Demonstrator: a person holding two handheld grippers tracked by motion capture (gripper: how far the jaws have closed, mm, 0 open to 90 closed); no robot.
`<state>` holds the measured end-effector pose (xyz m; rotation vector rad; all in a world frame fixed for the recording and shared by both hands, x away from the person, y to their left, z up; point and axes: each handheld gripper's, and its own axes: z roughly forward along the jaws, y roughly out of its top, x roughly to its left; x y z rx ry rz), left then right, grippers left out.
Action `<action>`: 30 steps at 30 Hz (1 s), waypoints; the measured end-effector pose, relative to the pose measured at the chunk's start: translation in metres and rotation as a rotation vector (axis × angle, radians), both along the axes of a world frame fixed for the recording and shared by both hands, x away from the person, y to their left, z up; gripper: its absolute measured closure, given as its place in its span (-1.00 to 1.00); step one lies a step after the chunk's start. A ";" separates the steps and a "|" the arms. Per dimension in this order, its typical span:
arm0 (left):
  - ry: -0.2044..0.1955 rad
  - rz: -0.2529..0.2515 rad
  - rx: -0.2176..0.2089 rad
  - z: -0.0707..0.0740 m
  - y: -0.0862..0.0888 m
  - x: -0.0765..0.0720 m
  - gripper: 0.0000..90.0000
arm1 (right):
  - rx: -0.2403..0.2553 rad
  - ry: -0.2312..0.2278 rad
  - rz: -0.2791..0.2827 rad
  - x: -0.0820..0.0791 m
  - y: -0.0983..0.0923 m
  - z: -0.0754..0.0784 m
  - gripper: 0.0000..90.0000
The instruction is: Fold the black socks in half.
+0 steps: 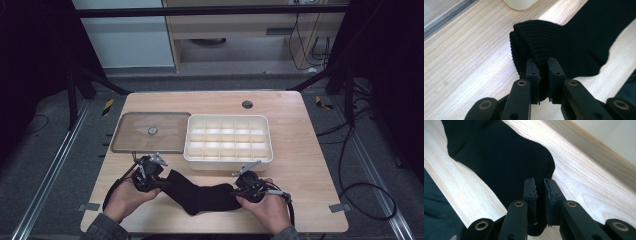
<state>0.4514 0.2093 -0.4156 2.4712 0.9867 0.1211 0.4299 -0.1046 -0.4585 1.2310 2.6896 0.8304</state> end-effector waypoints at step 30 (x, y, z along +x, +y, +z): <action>-0.006 -0.166 -0.071 0.025 -0.089 -0.016 0.81 | 0.062 -0.002 0.011 0.004 0.011 0.001 0.79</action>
